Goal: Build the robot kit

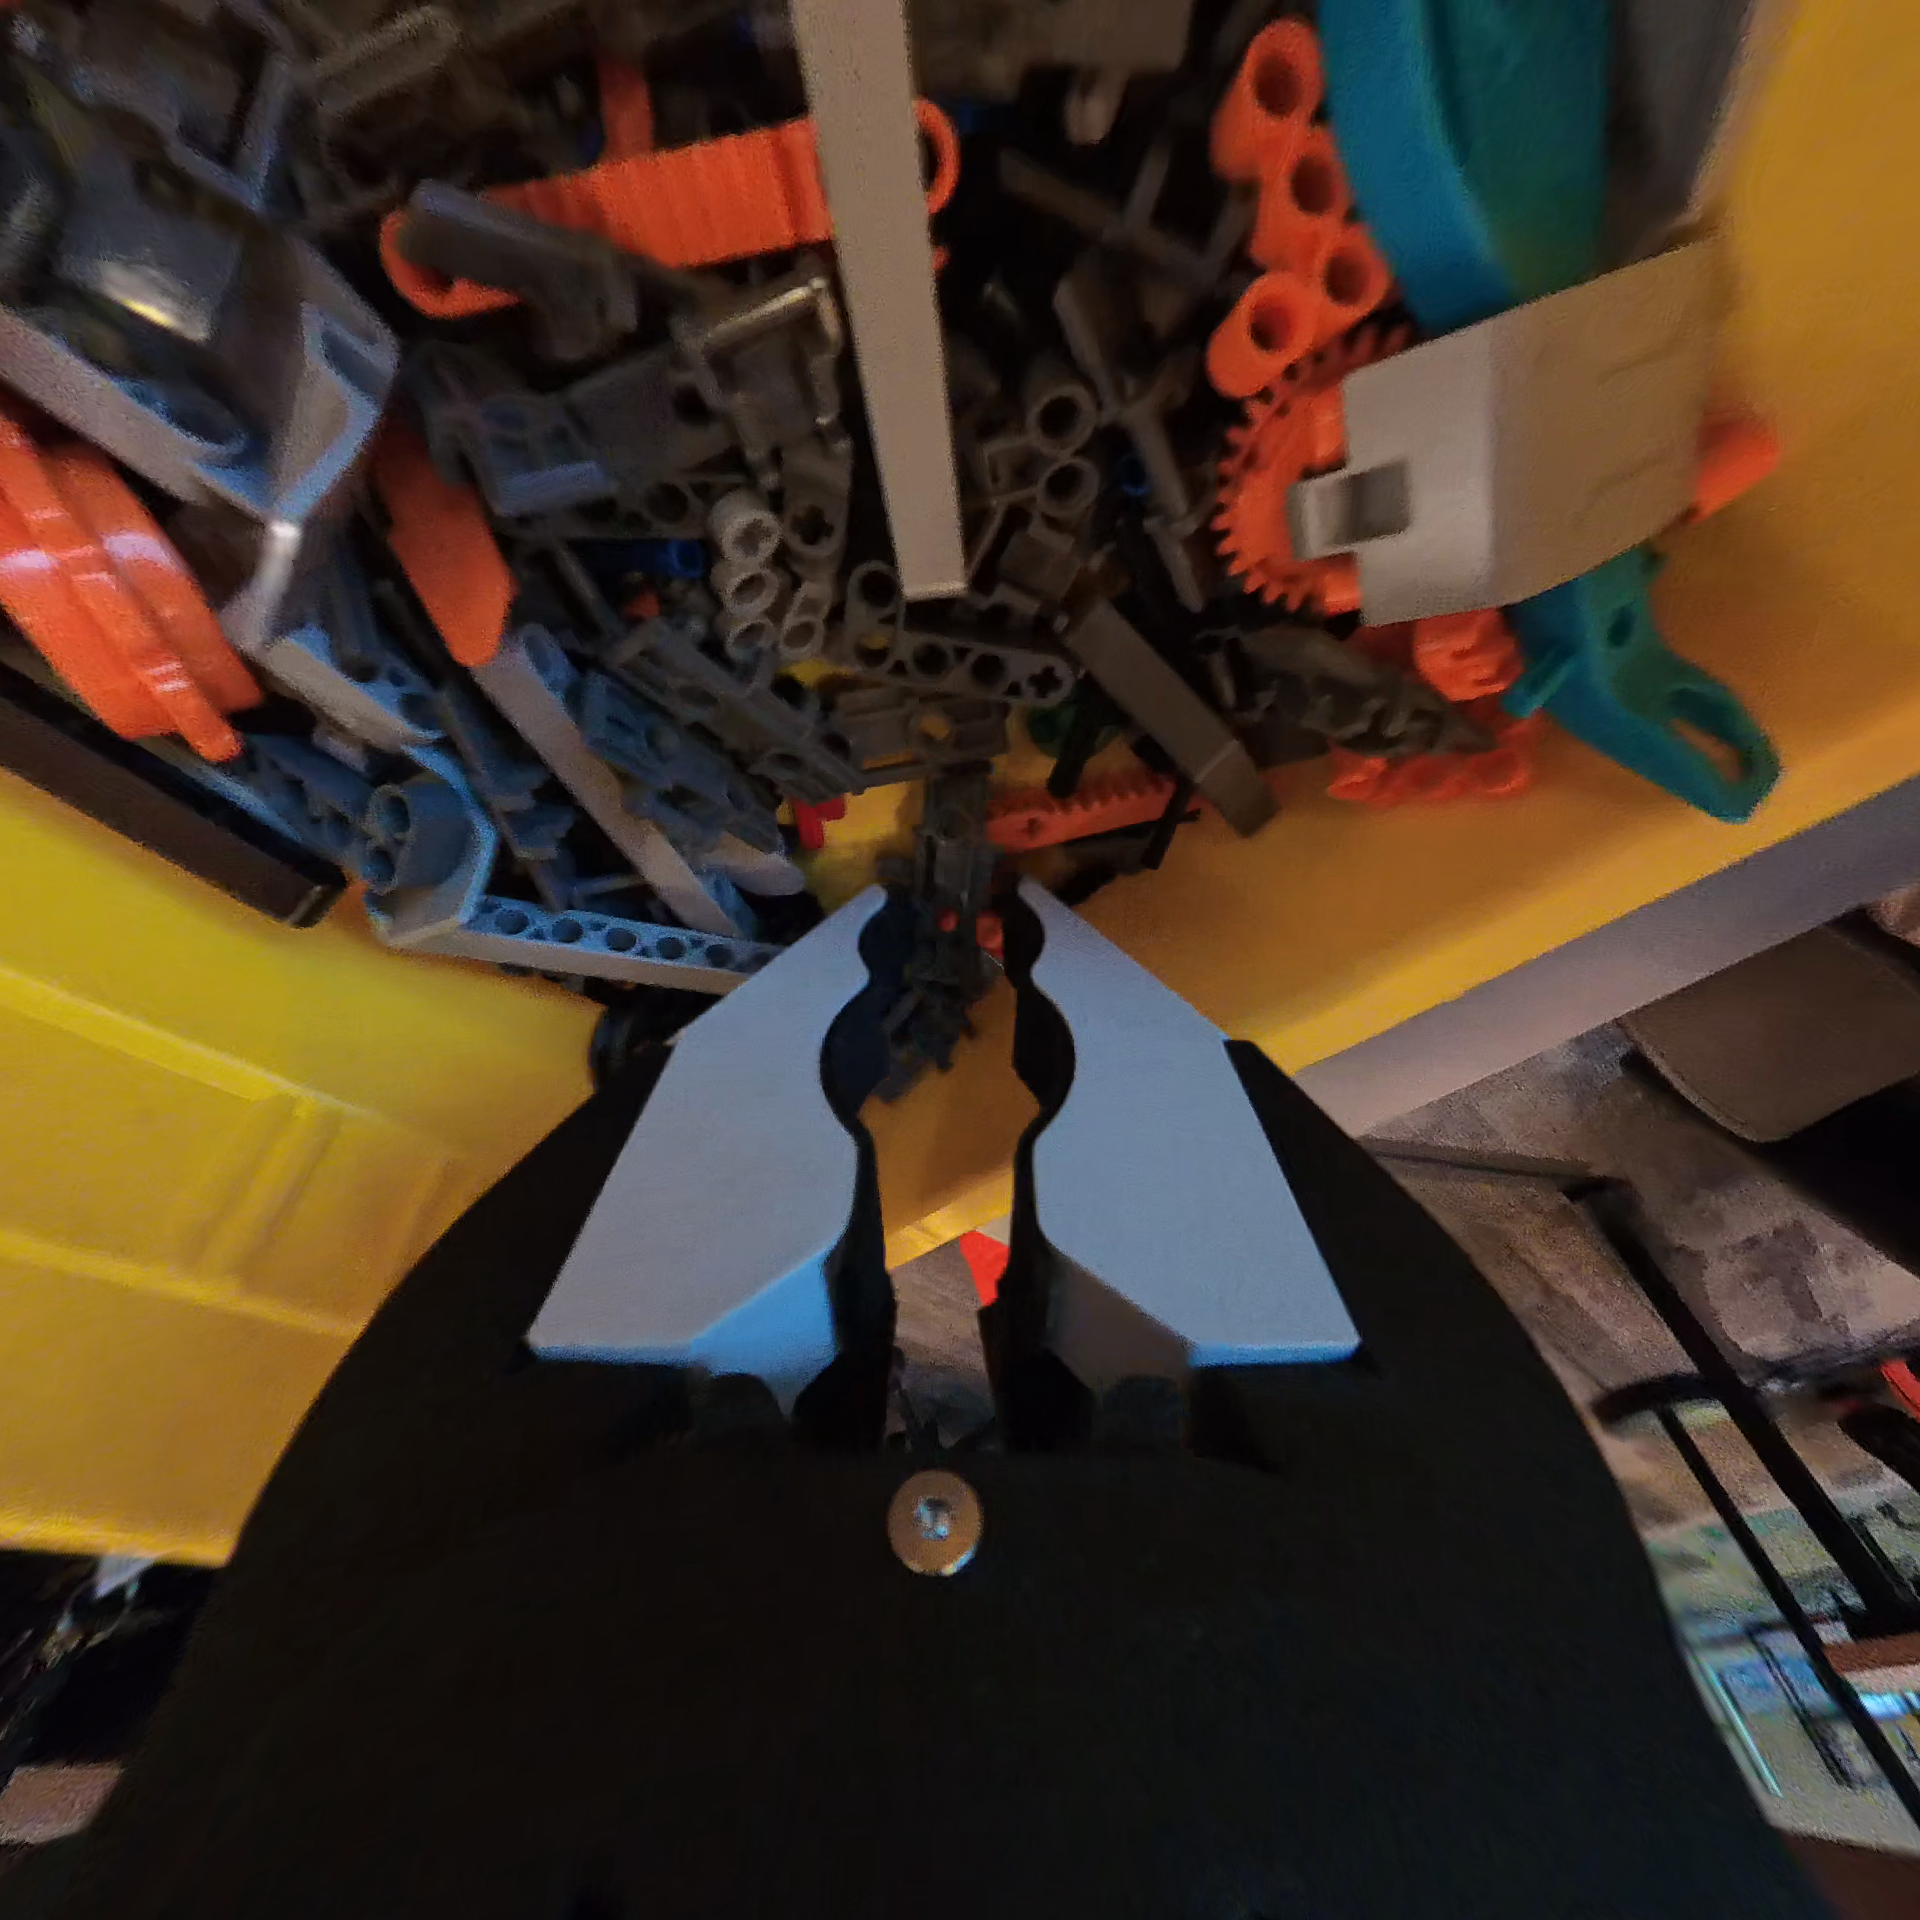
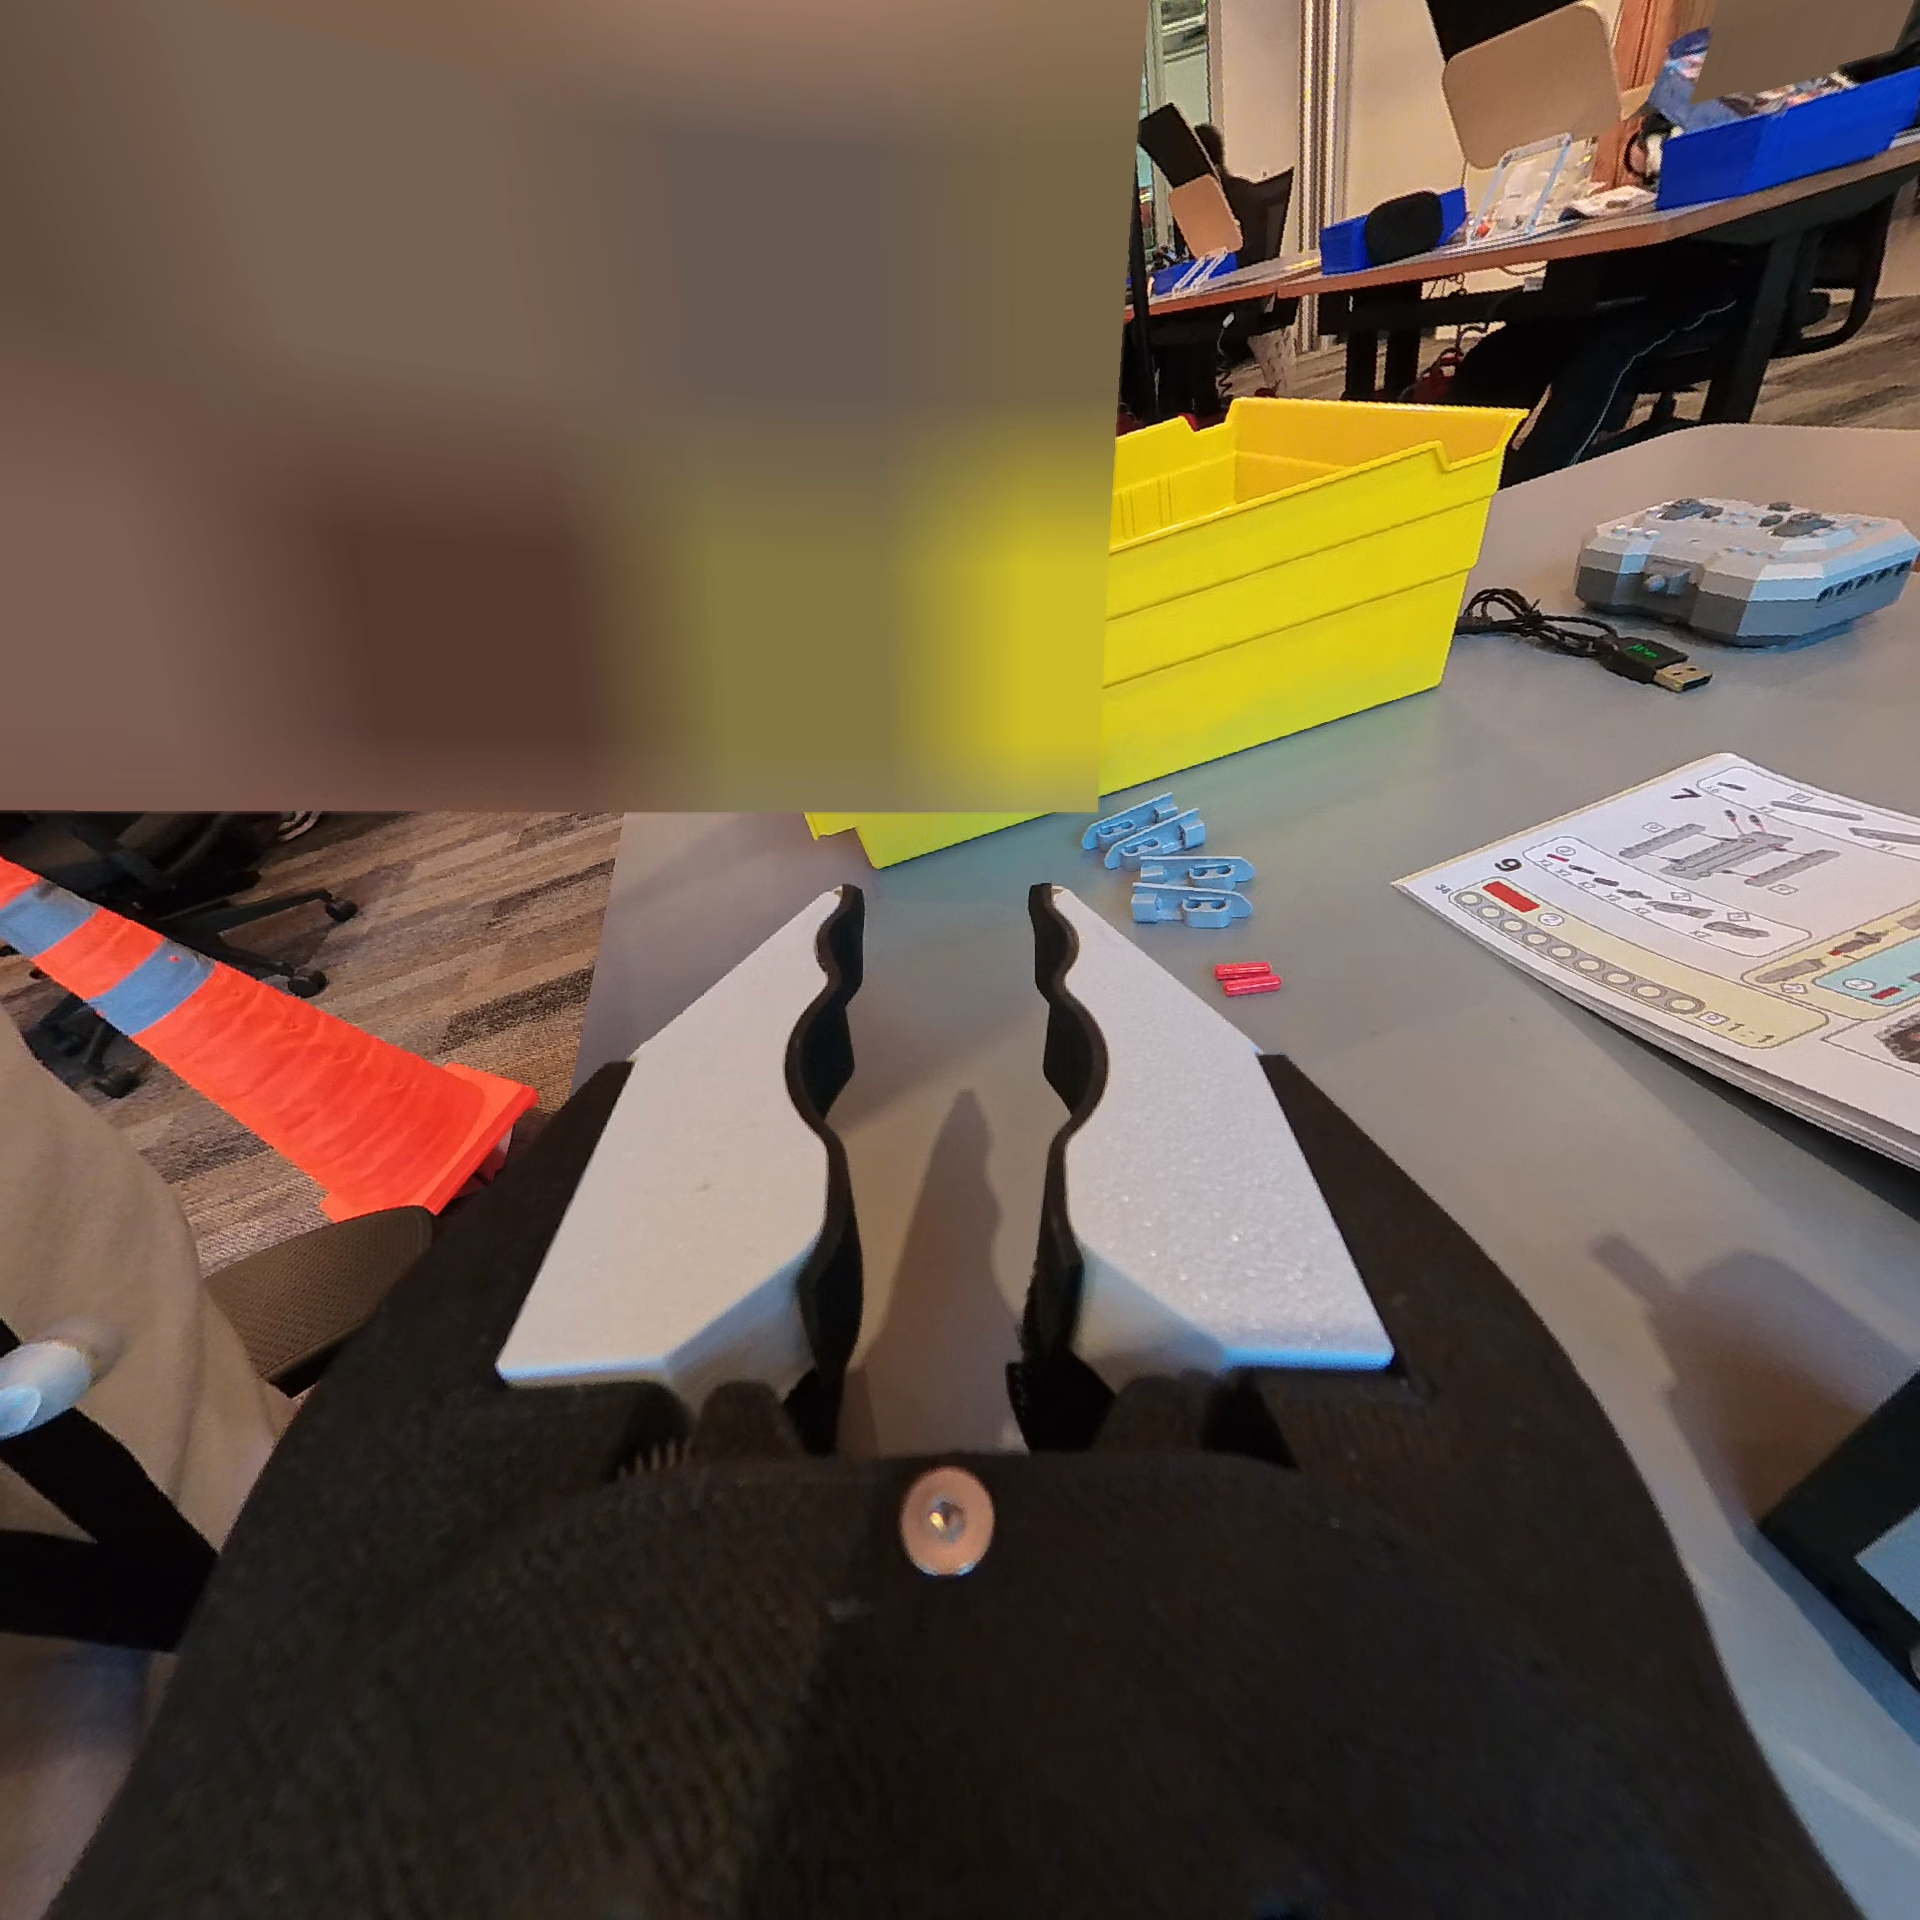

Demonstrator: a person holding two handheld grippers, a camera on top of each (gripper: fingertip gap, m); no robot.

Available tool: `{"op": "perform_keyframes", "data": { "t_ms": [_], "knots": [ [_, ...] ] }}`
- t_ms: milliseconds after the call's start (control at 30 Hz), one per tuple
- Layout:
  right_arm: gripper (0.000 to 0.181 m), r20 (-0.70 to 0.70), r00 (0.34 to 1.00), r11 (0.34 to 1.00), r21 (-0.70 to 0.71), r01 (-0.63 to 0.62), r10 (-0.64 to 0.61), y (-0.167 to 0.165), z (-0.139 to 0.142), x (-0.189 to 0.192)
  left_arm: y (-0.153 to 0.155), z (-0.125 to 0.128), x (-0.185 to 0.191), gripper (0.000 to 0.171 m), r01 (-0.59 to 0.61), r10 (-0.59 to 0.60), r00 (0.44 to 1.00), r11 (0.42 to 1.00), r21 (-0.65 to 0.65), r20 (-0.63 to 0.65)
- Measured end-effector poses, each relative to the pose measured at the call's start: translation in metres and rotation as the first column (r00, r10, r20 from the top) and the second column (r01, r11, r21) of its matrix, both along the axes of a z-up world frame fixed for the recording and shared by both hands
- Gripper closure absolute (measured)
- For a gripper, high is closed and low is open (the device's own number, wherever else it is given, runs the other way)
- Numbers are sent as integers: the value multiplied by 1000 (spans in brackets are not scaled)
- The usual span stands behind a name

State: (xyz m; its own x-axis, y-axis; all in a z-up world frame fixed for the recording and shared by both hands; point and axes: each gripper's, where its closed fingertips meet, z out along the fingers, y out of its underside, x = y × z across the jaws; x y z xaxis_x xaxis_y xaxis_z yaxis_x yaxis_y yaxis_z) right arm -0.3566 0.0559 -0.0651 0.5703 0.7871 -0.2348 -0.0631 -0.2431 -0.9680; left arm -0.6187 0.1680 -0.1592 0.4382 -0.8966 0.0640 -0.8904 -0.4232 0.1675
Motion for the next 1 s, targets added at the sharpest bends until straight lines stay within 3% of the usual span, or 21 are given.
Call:
{"op": "perform_keyframes", "data": {
  "t_ms": [100, 267, 567, 600, 667, 733, 800, 867, 933, 1000],
  "knots": [
    [149, -5, 1000, 1000, -1, 0, 0, 0, 1, 0, 16, 4, -13, 156, 6, -1, 997, 998, 69, -72],
    [149, -14, 1000, 1000, -11, 1, -1, 1, 1, 1, 25, 10, -13, 157, -10, 15, 998, 996, 86, -62],
    [149, -24, 1000, 1000, -25, -3, 2, 1, 0, 2, 37, 12, 24, 156, -127, 113, 978, 989, 72, 175],
    [149, -25, 1000, 1000, -26, -4, 3, 1, 0, 2, 34, 13, 28, 153, -146, 134, 971, 988, 46, 199],
    [149, -26, 1000, 1000, -29, -7, 6, 1, 0, 1, 28, 17, 32, 119, -167, 163, 962, 986, 0, 218],
    [149, -28, 1000, 1000, -27, -6, 6, 1, 0, 2, 27, 25, 31, 126, -147, 140, 963, 989, 16, 230],
    [149, -28, 1000, 1000, -28, -7, 6, 1, 0, 2, 24, 34, 28, 146, -128, 120, 964, 992, 21, 239],
    [149, -28, 1000, 999, -32, -10, 9, 1, -1, 1, 2, 40, 33, 161, -82, 111, 955, 990, -116, 276],
    [149, -27, 1000, 999, -37, -13, 12, 1, -1, 1, -20, 40, 36, 164, -14, 98, 949, 963, -270, 300],
    [149, -27, 1000, 999, -42, -12, 11, 2, -2, 1, -22, 31, 33, 162, -2, 98, 953, 948, -318, 287]
  ]
}}
